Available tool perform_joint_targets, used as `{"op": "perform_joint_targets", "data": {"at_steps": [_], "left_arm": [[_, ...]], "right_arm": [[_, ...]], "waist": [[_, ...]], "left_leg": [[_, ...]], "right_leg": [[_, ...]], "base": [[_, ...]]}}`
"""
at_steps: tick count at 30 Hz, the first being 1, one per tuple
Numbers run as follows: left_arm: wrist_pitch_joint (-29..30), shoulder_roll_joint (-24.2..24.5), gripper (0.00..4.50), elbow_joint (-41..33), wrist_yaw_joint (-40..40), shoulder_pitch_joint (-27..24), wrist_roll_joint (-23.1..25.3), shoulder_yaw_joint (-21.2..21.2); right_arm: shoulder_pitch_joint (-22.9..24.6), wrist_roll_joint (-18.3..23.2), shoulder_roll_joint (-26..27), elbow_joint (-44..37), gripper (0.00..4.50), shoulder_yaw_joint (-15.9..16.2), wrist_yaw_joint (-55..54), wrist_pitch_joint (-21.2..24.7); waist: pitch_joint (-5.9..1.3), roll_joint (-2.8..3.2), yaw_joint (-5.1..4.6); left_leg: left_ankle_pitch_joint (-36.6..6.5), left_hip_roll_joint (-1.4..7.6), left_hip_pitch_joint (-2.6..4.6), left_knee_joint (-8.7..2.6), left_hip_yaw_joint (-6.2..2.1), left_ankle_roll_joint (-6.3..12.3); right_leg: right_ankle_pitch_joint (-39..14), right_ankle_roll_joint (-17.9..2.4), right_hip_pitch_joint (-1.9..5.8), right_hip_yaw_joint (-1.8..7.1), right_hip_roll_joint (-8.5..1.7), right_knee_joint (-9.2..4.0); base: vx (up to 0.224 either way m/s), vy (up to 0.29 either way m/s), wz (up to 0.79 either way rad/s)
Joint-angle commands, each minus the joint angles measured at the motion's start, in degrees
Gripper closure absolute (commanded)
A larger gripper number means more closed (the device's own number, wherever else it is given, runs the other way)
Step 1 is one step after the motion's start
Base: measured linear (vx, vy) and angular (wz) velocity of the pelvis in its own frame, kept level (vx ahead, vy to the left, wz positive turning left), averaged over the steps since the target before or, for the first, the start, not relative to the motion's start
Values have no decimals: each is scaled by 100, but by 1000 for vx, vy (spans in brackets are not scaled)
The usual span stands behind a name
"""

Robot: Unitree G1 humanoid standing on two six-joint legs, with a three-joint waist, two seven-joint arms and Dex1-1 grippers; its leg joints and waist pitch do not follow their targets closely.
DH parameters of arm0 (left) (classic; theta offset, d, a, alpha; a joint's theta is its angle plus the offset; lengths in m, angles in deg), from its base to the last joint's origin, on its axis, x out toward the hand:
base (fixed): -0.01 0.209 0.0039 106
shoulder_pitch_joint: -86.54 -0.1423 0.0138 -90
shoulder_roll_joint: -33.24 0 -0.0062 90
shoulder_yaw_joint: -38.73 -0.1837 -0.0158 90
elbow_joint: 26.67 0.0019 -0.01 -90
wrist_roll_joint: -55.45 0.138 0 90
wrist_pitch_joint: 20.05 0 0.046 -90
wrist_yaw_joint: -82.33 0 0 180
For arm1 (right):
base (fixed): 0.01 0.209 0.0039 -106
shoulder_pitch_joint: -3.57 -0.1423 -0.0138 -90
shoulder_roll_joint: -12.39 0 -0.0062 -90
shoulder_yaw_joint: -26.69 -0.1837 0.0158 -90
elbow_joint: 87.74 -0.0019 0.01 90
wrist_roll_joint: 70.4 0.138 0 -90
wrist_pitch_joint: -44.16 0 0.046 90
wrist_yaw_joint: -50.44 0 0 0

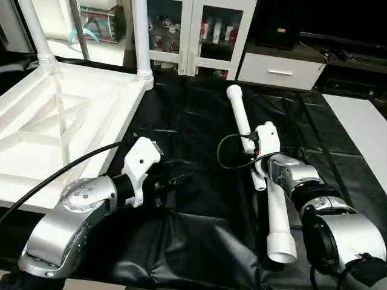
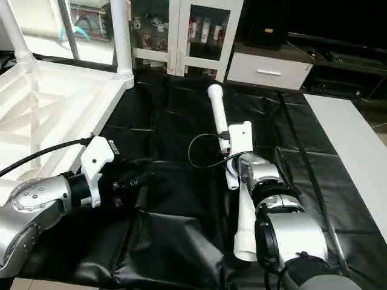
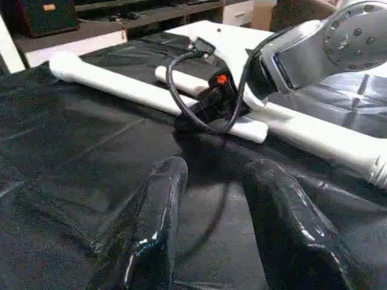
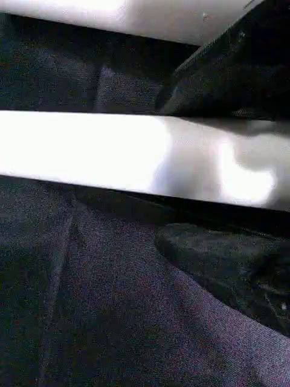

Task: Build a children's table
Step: Pick table leg

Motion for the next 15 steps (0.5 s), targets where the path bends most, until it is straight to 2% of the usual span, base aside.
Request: {"op": "perform_joint_targets", "data": {"at_steps": [1,8,15], "left_arm": [[-64,22,260,-59,-40,119,61,-72],[-182,6,260,97,-170,191,196,4],[-276,-115,260,259,-421,334,259,160]], "right_arm": [[-46,56,-18,84,213,-104,12,-69],[-108,128,-30,59,270,-222,83,-297],[-186,286,-25,-46,306,-396,188,-561]], "waist": [[-348,75,3],[-355,72,3],[-357,79,8]], "left_leg": [[-1655,301,208,-467,-77,-404],[-1530,300,198,-456,-68,-348],[-1546,306,206,-456,-64,-341]], "right_leg": [[-721,-1071,88,216,-379,-438],[-578,-1087,101,217,-378,-430],[-570,-1117,96,214,-375,-429]], "base": [[0,0,0],[0,0,0],[0,0,0]]}}
